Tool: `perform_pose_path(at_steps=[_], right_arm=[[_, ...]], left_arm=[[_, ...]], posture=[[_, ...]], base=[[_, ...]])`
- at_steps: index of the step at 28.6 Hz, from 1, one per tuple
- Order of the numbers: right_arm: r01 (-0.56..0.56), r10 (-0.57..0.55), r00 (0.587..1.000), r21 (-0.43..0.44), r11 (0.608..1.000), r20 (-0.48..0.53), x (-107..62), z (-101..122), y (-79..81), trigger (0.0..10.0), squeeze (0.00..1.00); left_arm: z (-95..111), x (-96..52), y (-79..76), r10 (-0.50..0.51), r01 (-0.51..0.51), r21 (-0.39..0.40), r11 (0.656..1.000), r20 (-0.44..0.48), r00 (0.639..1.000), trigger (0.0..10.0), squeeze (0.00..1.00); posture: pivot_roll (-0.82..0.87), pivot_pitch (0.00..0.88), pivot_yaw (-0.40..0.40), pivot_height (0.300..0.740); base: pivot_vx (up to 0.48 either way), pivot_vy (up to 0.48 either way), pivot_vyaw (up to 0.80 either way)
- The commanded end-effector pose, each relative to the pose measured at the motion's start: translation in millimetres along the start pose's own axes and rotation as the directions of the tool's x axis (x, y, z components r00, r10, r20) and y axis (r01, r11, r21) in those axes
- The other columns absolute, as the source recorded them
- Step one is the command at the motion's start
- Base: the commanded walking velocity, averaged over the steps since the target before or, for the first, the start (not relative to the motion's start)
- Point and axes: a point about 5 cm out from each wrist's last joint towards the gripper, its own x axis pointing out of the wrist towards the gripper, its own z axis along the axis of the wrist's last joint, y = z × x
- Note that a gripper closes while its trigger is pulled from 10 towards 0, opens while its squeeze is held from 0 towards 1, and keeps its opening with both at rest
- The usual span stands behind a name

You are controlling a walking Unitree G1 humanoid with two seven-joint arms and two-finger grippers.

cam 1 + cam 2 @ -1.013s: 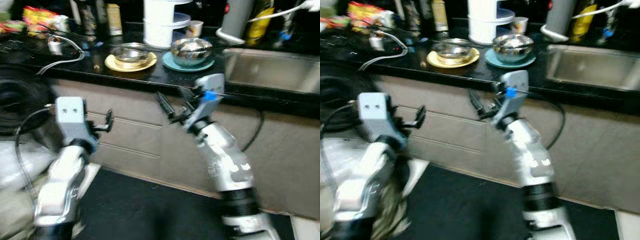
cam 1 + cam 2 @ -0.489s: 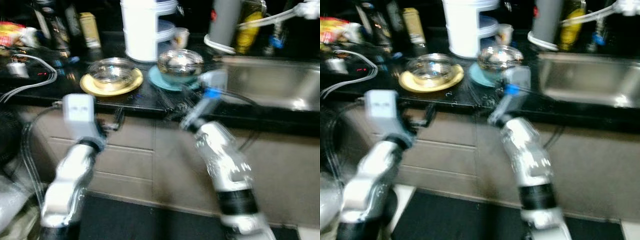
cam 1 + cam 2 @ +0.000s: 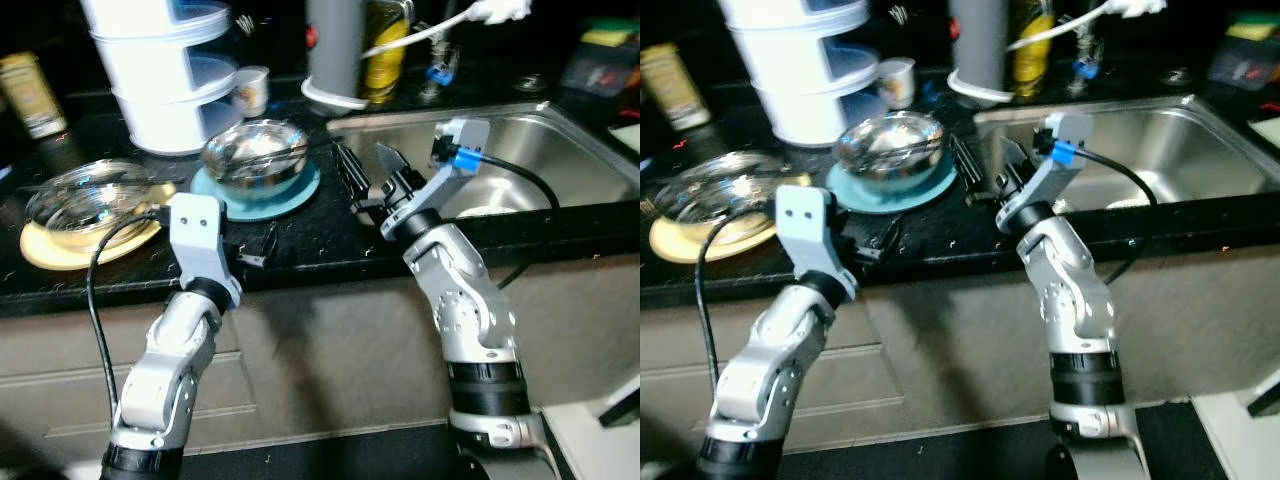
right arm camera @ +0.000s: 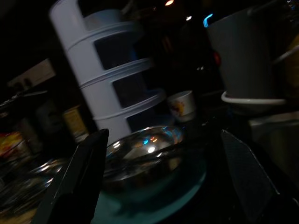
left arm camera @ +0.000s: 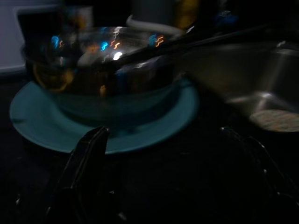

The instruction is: Kitchen organization

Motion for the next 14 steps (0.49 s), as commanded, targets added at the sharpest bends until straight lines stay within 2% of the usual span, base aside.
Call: perform_pose_path(at_steps=[1, 6, 11, 14], right_arm=[[-0.015, 0.015, 1.0, 0.017, 1.0, 0.006, 1.6, 1.3, 3.8, 10.0, 0.0], [-0.015, 0.015, 1.0, 0.02, 1.0, 0.004, 1.9, 1.9, 3.8, 10.0, 0.0], [-0.011, 0.011, 1.0, 0.018, 1.0, 0.0, 2.3, 1.6, 4.1, 10.0, 0.0], [-0.039, 0.039, 0.999, -0.01, 0.999, -0.012, 0.6, -0.1, 7.1, 10.0, 0.0]], left_arm=[[-0.7, -1.3, 1.0, 0.012, -0.012, 0.009, 1.0, -0.005, 1.0, 10.0, 0.0], [-1.8, -3.1, -1.5, 0.002, -0.002, 0.012, 1.0, -0.011, 1.0, 10.0, 0.0], [-2.3, -4.2, -1.1, 0.002, -0.001, 0.025, 1.0, -0.019, 1.0, 10.0, 0.0], [1.4, -2.5, 3.8, 0.048, -0.048, 0.023, 0.999, 0.0, 0.999, 10.0, 0.0]], posture=[[0.0, 0.0, 0.017, 0.74], [0.0, 0.0, 0.015, 0.74], [0.0, 0.0, 0.015, 0.74], [0.0, 0.0, 0.018, 0.74]], base=[[0.0, 0.0, 0.0], [0.0, 0.0, 0.0], [0.0, -0.436, 0.0], [0.0, 0.0, 0.0]])
